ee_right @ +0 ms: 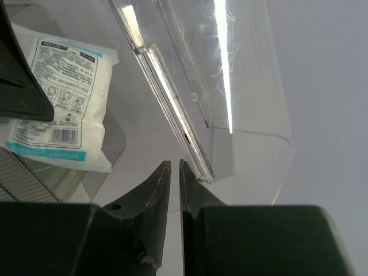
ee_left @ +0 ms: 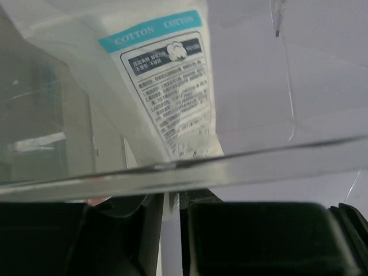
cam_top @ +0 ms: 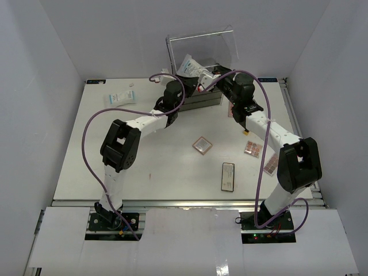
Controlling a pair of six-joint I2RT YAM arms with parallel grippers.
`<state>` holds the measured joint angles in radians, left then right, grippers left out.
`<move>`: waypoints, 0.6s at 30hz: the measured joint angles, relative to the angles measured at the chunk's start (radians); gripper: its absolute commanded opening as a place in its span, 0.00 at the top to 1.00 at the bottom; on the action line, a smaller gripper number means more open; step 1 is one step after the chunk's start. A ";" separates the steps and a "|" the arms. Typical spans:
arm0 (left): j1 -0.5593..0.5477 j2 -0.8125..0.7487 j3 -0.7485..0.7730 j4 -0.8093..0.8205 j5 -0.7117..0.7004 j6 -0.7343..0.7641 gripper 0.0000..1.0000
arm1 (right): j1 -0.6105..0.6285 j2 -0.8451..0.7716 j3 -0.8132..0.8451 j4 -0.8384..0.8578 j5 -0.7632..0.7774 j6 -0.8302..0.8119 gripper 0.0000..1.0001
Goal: Organize the makeup
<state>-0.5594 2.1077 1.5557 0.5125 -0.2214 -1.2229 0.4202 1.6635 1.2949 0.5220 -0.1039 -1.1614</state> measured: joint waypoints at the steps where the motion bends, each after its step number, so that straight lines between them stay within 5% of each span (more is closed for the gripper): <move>1: 0.000 0.006 0.013 -0.011 -0.003 -0.003 0.59 | 0.000 0.000 0.000 0.000 0.000 0.000 0.82; 5: 0.000 0.012 0.051 -0.042 -0.005 -0.008 0.48 | 0.000 -0.002 0.000 0.000 0.000 0.002 0.82; 18: -0.002 0.009 0.043 -0.059 0.080 -0.003 0.49 | 0.000 -0.006 0.000 -0.005 0.000 0.003 0.82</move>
<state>-0.5610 2.1162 1.5986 0.4534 -0.1414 -1.2258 0.4202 1.6573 1.2949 0.5175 -0.1039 -1.1584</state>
